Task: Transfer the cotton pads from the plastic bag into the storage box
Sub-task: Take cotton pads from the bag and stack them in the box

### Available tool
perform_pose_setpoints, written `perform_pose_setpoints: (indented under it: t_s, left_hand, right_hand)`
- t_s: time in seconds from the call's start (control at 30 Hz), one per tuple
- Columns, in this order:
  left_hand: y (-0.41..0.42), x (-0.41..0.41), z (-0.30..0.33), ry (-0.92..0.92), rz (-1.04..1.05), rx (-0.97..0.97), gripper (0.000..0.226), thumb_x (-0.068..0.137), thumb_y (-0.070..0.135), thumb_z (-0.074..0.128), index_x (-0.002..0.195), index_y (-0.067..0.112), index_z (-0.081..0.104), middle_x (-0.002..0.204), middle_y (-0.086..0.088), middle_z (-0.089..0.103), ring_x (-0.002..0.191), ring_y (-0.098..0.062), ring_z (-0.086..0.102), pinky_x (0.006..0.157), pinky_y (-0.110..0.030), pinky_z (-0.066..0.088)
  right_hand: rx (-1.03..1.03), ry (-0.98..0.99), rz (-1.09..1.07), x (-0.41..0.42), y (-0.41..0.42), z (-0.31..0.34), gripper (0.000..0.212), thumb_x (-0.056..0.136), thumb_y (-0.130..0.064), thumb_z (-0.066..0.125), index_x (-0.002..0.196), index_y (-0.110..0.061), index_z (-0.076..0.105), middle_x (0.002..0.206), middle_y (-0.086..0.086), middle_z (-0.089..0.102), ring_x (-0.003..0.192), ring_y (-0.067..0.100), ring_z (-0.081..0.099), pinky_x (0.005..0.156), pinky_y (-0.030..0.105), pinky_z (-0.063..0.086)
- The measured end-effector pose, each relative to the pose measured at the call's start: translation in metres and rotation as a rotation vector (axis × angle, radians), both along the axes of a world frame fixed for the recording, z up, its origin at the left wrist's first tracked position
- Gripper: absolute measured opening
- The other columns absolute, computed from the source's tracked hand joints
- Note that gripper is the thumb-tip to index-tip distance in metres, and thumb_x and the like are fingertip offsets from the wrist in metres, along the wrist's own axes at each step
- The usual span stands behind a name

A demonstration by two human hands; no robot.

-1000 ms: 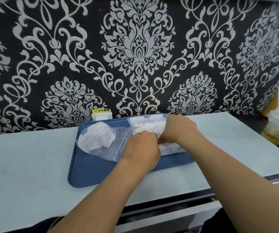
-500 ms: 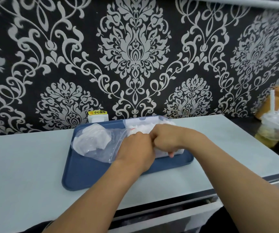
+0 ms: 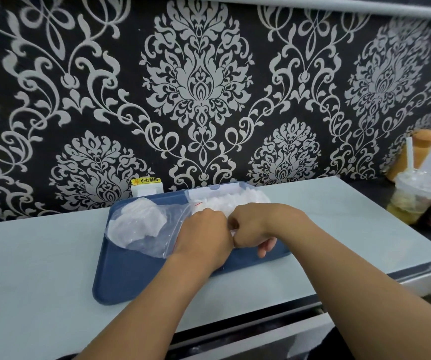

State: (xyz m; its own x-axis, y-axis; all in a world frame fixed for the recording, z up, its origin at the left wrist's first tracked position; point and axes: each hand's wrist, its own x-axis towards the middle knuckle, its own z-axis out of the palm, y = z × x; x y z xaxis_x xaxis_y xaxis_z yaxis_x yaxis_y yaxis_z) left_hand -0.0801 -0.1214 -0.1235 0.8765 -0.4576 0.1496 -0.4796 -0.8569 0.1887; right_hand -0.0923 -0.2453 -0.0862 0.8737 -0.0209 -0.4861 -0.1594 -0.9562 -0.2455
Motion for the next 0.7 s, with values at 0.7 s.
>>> perform_pose_setpoints:
  t_s: [0.7]
  left_hand:
    - [0.161, 0.075, -0.003, 0.127, 0.450, -0.576, 0.051, 0.096, 0.046, 0.056, 0.064, 0.007, 0.060, 0.066, -0.009, 0.057, 0.067, -0.025, 0.053, 0.061, -0.033, 0.036]
  right_hand:
    - [0.247, -0.804, 0.143, 0.026, 0.059, 0.003, 0.031, 0.070, 0.000, 0.050, 0.042, -0.009, 0.041, 0.048, 0.011, 0.037, 0.047, 0.019, 0.036, 0.045, 0.028, 0.040]
